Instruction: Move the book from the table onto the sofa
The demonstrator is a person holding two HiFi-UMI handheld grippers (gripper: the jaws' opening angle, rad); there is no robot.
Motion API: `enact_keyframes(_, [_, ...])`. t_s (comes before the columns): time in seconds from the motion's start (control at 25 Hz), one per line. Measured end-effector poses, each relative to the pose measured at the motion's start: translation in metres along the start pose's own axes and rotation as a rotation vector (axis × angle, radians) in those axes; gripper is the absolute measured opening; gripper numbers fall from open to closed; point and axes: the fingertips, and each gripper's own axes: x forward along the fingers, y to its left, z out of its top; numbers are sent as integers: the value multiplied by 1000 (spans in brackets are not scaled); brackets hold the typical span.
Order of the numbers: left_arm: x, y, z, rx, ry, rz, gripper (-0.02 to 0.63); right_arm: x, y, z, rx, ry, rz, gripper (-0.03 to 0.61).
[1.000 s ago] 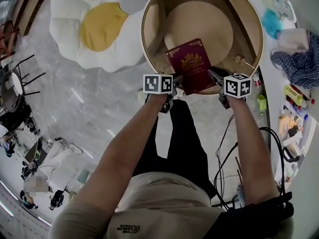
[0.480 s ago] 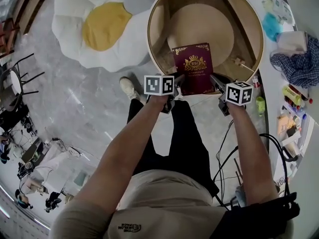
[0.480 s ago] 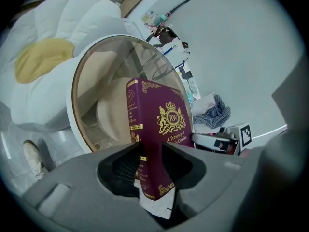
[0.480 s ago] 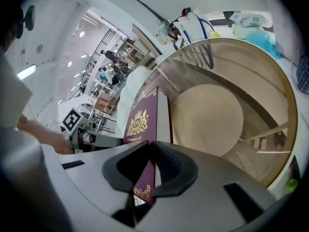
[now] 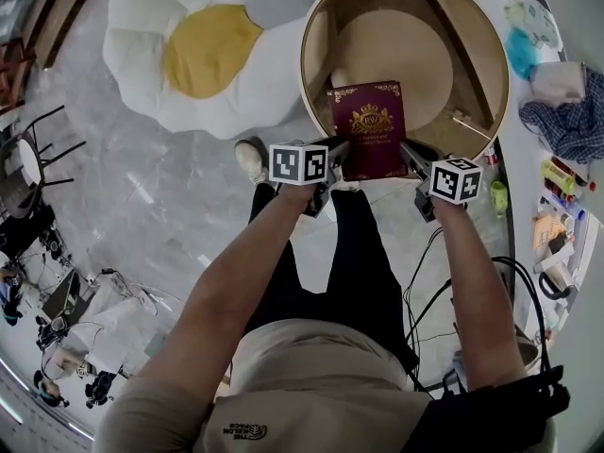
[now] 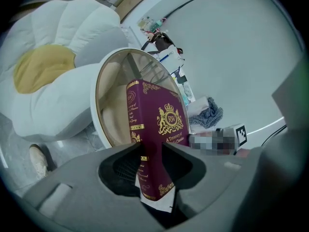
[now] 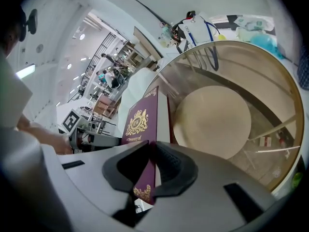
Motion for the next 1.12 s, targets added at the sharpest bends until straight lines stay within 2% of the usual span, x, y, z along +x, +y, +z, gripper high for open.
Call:
enact_keyframes(0.56, [-115, 82, 44, -15, -85, -13, 133, 90, 114, 38, -75, 31, 28, 51])
enact_keyframes(0.8, [-169, 135, 61, -41, -129, 1, 133, 145, 172, 52, -129, 70, 61, 51])
enact_keyframes(1.0, [-219, 196, 72, -83, -167, 33, 133, 203, 225, 62, -166, 111, 77, 51])
enact_keyframes(1.12, [-232, 218, 76, -99, -191, 48, 133, 226, 237, 61, -177, 128, 86, 51])
